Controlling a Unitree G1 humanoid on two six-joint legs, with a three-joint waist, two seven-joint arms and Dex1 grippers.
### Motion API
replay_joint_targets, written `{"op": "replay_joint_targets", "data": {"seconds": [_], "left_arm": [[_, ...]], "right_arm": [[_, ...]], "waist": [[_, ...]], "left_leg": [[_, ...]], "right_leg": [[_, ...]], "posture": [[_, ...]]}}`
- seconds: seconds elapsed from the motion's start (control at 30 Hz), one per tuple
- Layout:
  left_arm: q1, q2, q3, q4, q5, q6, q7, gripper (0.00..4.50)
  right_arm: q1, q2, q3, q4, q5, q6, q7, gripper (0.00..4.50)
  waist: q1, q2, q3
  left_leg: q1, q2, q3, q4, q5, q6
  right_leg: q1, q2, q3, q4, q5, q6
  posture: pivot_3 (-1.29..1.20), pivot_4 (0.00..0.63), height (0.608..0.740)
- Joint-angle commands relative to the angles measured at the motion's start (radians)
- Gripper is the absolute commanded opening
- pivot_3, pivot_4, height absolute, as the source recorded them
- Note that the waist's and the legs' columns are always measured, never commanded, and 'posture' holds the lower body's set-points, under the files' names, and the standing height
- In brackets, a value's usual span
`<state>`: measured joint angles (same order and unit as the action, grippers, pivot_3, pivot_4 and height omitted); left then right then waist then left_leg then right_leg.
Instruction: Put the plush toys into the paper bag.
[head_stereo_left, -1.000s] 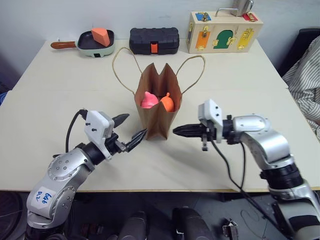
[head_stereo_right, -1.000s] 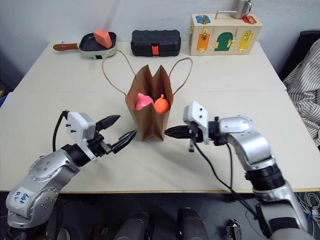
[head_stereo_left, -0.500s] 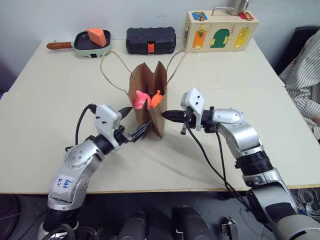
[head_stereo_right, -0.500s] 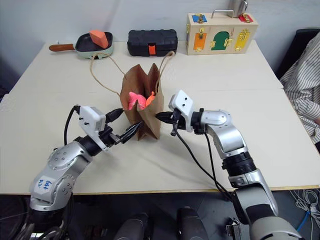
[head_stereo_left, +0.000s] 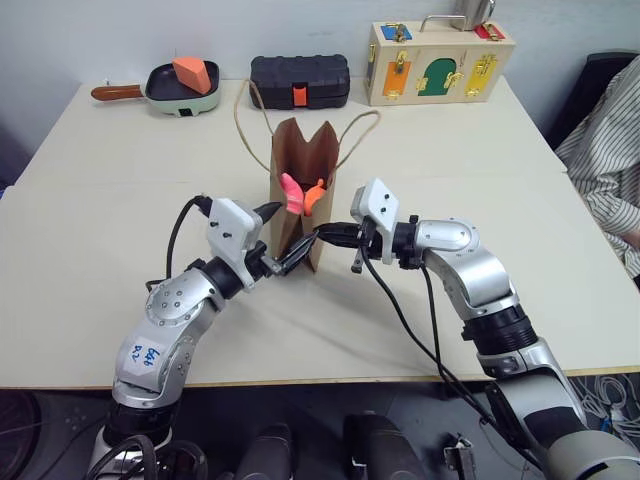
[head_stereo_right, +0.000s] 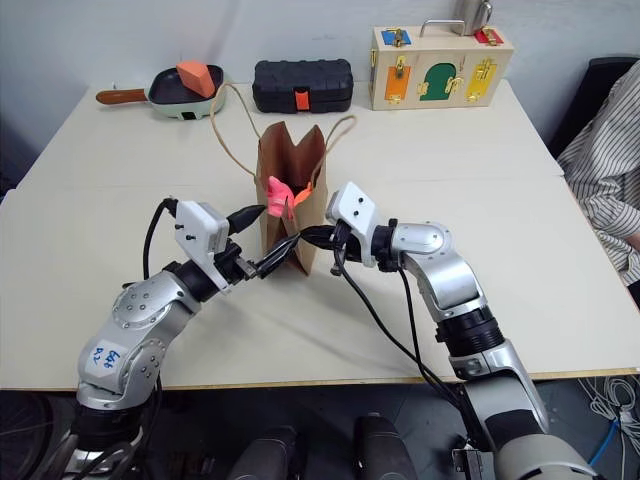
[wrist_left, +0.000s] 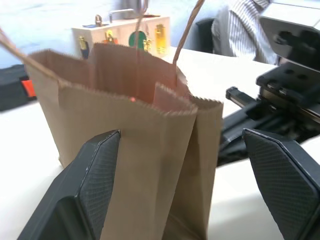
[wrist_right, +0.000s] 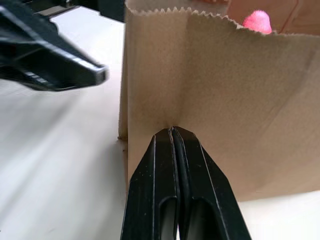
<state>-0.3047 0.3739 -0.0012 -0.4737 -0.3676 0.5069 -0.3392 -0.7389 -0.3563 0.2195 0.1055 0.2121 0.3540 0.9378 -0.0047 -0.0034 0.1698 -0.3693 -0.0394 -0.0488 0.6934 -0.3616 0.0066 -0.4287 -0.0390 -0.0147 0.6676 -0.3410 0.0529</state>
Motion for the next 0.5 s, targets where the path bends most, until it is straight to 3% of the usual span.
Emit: {"op": "replay_joint_targets", "data": {"seconds": [0.03, 0.3, 0.4, 0.5], "left_arm": [[-0.005, -0.008, -0.003, -0.022, 0.023, -0.014, 0.012, 4.07], [0.0, -0.04, -0.014, 0.005, 0.079, -0.012, 0.057, 4.07], [-0.01, -0.051, -0.004, 0.016, 0.085, -0.021, 0.061, 3.47], [-0.017, -0.054, 0.001, 0.022, 0.087, -0.021, 0.057, 2.55]], "right_arm": [[-0.012, 0.012, -0.002, -0.024, 0.005, -0.009, -0.001, 0.06], [-0.018, 0.026, -0.006, -0.035, 0.011, -0.009, 0.0, 0.06], [-0.019, 0.027, -0.007, -0.035, 0.011, -0.009, 0.001, 0.0], [-0.022, 0.028, -0.008, -0.037, 0.013, -0.009, 0.002, 0.0]], "waist": [[0.0, 0.0, 0.0], [0.0, 0.0, 0.0], [0.0, 0.0, 0.0], [0.0, 0.0, 0.0]], "left_leg": [[0.0, 0.0, 0.0, 0.0, 0.0, 0.0], [0.0, 0.0, 0.0, 0.0, 0.0, 0.0], [0.0, 0.0, 0.0, 0.0, 0.0, 0.0], [0.0, 0.0, 0.0, 0.0, 0.0, 0.0]], "right_leg": [[0.0, 0.0, 0.0, 0.0, 0.0, 0.0], [0.0, 0.0, 0.0, 0.0, 0.0, 0.0], [0.0, 0.0, 0.0, 0.0, 0.0, 0.0], [0.0, 0.0, 0.0, 0.0, 0.0, 0.0]], "posture": [[0.0, 0.15, 0.74], [0.0, 0.15, 0.74], [0.0, 0.15, 0.74], [0.0, 0.15, 0.74]]}}
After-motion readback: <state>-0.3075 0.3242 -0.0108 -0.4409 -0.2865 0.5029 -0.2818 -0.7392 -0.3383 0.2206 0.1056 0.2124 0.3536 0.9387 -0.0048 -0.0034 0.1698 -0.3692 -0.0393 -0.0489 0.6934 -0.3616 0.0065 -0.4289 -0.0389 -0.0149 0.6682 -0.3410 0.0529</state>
